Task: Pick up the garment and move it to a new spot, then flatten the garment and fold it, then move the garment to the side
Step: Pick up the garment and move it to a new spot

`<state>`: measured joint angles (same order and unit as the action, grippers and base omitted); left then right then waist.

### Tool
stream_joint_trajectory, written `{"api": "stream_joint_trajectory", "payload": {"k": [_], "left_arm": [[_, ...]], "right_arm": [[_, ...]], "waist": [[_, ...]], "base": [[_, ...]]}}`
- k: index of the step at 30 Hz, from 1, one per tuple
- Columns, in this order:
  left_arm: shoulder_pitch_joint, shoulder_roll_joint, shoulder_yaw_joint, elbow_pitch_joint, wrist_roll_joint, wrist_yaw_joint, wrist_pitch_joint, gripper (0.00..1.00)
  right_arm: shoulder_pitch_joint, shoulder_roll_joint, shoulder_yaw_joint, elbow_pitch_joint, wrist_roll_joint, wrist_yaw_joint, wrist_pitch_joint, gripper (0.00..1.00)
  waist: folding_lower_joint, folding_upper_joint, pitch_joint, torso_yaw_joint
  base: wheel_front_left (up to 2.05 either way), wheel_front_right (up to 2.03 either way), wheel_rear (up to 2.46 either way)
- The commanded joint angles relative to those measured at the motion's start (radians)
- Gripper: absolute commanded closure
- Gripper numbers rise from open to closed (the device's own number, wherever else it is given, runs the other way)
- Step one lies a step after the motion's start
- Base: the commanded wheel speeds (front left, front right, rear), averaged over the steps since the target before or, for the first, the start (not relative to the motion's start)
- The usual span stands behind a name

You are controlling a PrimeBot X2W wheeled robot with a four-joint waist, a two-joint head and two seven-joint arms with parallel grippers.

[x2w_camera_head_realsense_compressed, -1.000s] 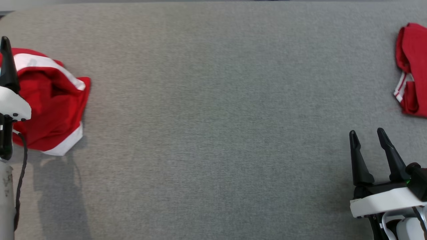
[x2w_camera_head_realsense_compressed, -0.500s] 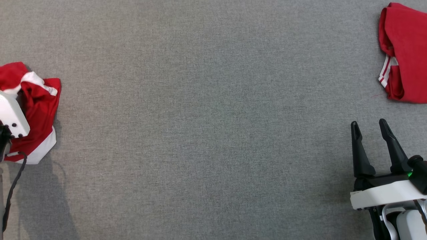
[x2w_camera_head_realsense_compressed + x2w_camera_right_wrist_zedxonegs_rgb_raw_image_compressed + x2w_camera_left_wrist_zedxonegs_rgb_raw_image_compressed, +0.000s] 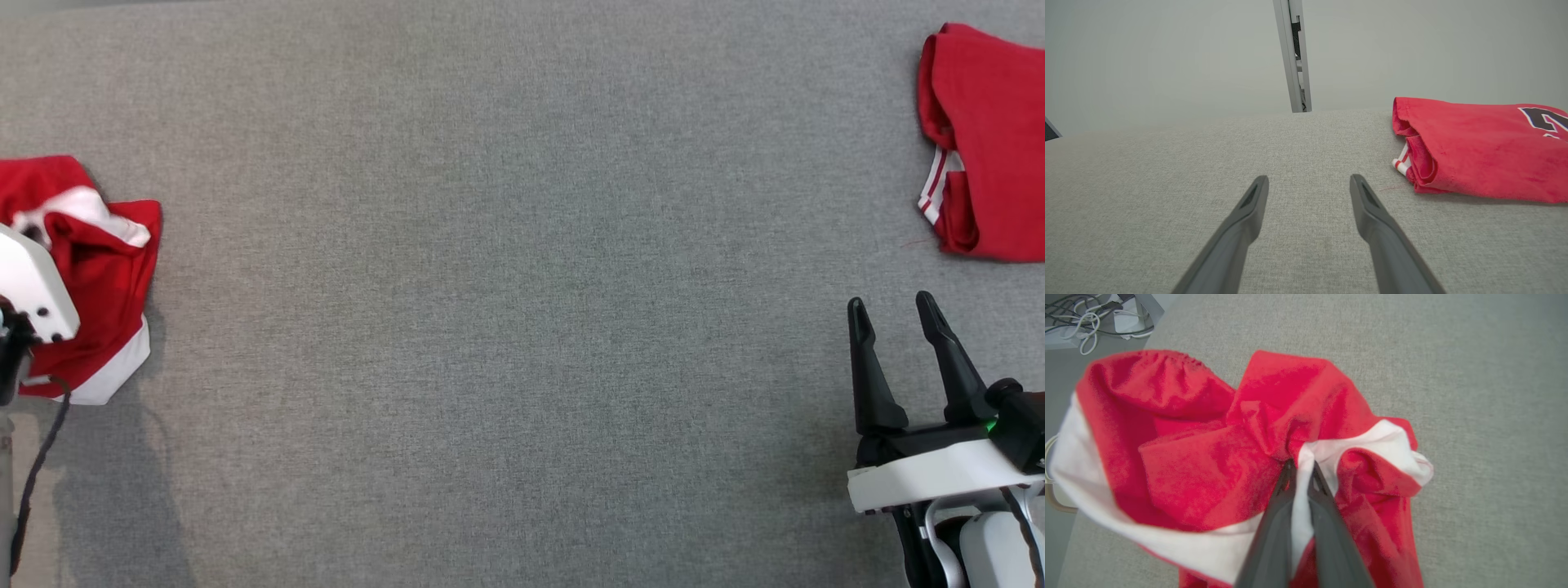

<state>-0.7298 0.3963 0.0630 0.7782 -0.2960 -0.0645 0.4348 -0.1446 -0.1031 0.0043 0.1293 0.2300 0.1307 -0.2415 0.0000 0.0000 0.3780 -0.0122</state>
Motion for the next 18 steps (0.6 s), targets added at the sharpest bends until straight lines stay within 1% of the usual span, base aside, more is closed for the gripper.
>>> {"api": "stream_joint_trajectory", "payload": {"k": [1,3,5,8,10,14,15,18], "left_arm": [[-0.002,0.013,0.003,-0.019,0.009,0.01,-0.034,1.0],[-0.005,0.016,-0.003,-0.049,0.024,0.021,-0.112,1.0],[-0.01,0.016,-0.002,-0.082,0.031,0.021,-0.187,1.0],[-0.025,0.015,-0.011,-0.131,0.04,0.013,-0.276,1.0],[-0.037,0.004,-0.016,-0.169,0.034,0.004,-0.318,1.0],[-0.068,-0.01,-0.047,-0.26,0.037,-0.015,-0.361,1.0],[-0.074,-0.012,-0.059,-0.283,0.039,-0.02,-0.364,1.0],[-0.107,-0.041,-0.09,-0.359,0.027,-0.032,-0.356,1.0]], "right_arm": [[-0.004,-0.002,-0.001,0.003,0.002,0.0,-0.008,0.0],[-0.003,-0.001,0.001,0.008,0.006,0.0,-0.009,0.0],[-0.004,0.001,0.005,0.018,0.008,0.0,-0.013,0.0],[-0.003,0.004,0.008,0.035,0.016,0.0,-0.017,0.0],[0.003,0.006,0.009,0.044,0.019,0.0,-0.019,0.0],[0.013,0.016,0.01,0.065,0.03,0.0,-0.023,0.0],[0.014,0.017,0.011,0.068,0.033,0.0,-0.023,0.0],[0.021,0.024,0.012,0.079,0.038,0.0,-0.025,0.0]], "waist": [[0.0,0.0,-0.011,0.002],[0.0,0.0,-0.026,0.003],[0.0,0.0,-0.045,0.003],[0.0,0.0,-0.076,0.0],[0.0,0.0,-0.097,-0.004],[0.0,0.0,-0.136,-0.021],[0.0,0.0,-0.145,-0.027],[0.0,0.0,-0.168,-0.051]], "base": [[0.0,0.0,0.0],[0.0,0.0,0.0],[0.0,0.0,0.0],[0.0,0.0,0.0],[0.0,0.0,0.0],[0.0,0.0,0.0],[0.0,0.0,0.0],[0.0,0.0,0.0]]}}
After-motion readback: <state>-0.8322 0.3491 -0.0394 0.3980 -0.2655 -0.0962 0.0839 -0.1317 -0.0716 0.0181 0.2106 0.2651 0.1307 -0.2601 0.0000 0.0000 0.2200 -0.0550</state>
